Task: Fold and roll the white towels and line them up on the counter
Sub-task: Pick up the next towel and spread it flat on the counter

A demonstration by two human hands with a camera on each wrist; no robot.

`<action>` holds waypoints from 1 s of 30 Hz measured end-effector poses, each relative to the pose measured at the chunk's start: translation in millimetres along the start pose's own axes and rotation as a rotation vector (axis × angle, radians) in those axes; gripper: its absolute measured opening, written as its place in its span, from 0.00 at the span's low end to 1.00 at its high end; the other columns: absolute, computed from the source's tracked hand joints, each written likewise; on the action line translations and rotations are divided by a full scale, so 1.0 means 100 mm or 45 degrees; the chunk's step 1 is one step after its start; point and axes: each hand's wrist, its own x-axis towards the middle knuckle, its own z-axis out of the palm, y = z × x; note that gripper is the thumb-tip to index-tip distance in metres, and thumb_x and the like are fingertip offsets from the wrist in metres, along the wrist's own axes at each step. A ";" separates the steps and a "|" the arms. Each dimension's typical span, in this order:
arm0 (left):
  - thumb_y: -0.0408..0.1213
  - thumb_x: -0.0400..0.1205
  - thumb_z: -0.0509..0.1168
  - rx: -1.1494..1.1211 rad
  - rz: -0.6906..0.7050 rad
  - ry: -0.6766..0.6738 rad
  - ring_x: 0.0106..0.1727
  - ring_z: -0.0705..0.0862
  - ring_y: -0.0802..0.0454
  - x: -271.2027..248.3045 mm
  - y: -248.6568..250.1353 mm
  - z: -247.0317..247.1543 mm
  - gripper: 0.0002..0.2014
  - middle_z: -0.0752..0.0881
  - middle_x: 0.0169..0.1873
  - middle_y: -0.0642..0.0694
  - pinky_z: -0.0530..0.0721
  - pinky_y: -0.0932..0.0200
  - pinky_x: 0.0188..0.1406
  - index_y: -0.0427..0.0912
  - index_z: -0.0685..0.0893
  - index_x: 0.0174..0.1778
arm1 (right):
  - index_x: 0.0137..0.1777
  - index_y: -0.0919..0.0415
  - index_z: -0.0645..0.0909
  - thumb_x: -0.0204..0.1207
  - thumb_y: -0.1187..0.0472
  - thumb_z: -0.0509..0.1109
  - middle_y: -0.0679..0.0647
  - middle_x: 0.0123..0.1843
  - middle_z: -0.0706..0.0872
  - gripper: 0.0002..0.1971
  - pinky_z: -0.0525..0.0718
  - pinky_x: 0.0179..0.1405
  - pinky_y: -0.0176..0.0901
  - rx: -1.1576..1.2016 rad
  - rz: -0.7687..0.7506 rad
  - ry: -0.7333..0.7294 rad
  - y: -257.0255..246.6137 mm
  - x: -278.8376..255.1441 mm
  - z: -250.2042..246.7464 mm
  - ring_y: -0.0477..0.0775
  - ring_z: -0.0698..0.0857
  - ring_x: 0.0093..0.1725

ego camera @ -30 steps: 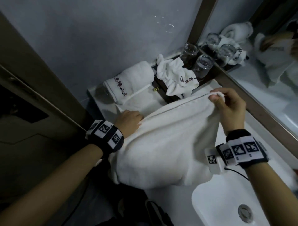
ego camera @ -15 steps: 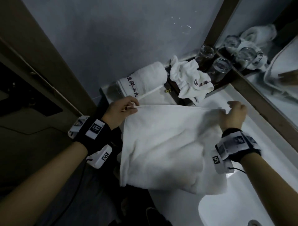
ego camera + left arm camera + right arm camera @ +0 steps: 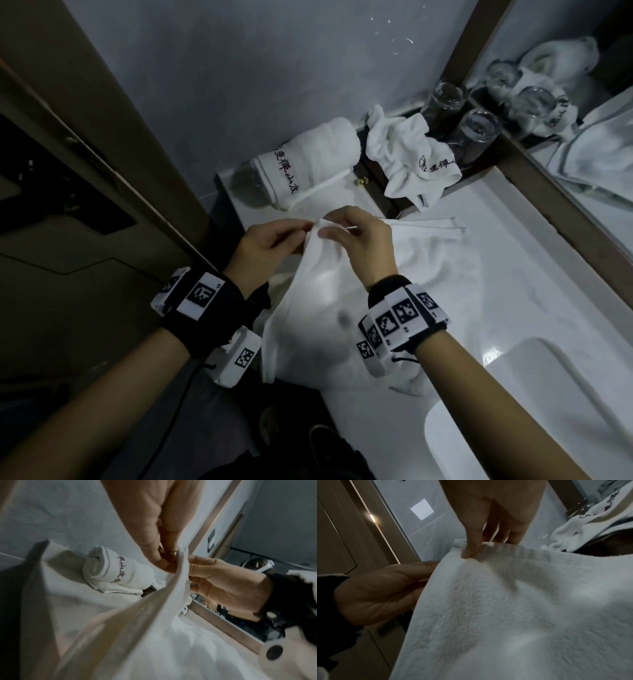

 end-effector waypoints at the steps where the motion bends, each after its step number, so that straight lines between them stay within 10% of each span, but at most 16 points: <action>1: 0.23 0.79 0.63 0.014 0.008 -0.020 0.44 0.88 0.65 -0.03 -0.01 0.00 0.13 0.91 0.37 0.62 0.83 0.73 0.47 0.45 0.86 0.49 | 0.39 0.57 0.84 0.67 0.68 0.76 0.44 0.37 0.85 0.06 0.75 0.41 0.25 0.007 0.011 -0.044 0.01 -0.02 0.00 0.35 0.80 0.38; 8: 0.22 0.74 0.68 -0.019 -0.053 -0.152 0.47 0.88 0.62 -0.10 0.02 0.02 0.17 0.90 0.43 0.56 0.83 0.70 0.50 0.50 0.87 0.49 | 0.37 0.58 0.85 0.67 0.68 0.76 0.51 0.33 0.83 0.06 0.75 0.44 0.40 0.119 0.104 -0.055 0.01 -0.07 -0.08 0.47 0.79 0.38; 13: 0.24 0.75 0.69 0.140 -0.059 0.071 0.37 0.87 0.67 -0.12 -0.02 0.07 0.11 0.89 0.45 0.40 0.85 0.71 0.46 0.42 0.87 0.49 | 0.34 0.51 0.82 0.65 0.68 0.78 0.43 0.27 0.78 0.11 0.72 0.37 0.30 0.060 0.099 -0.078 0.00 -0.14 -0.11 0.42 0.74 0.32; 22: 0.26 0.76 0.68 0.372 0.286 0.101 0.48 0.89 0.47 -0.19 0.21 0.09 0.09 0.90 0.47 0.44 0.85 0.52 0.56 0.35 0.89 0.50 | 0.38 0.62 0.79 0.59 0.69 0.81 0.57 0.33 0.79 0.13 0.73 0.35 0.32 -0.061 -0.113 -0.038 -0.20 -0.17 -0.10 0.49 0.75 0.34; 26: 0.29 0.77 0.67 0.594 0.524 -0.008 0.47 0.88 0.53 -0.24 0.27 0.05 0.11 0.89 0.49 0.44 0.84 0.66 0.54 0.35 0.86 0.55 | 0.47 0.66 0.84 0.65 0.67 0.78 0.50 0.36 0.75 0.11 0.70 0.38 0.26 -0.227 -0.226 -0.094 -0.24 -0.22 -0.11 0.44 0.74 0.36; 30: 0.35 0.78 0.68 0.489 0.301 -0.032 0.50 0.87 0.57 -0.26 0.28 0.06 0.11 0.90 0.48 0.46 0.84 0.64 0.53 0.47 0.86 0.56 | 0.43 0.70 0.84 0.72 0.61 0.73 0.56 0.46 0.76 0.10 0.68 0.51 0.36 -0.476 -0.307 -0.027 -0.22 -0.26 -0.08 0.52 0.71 0.49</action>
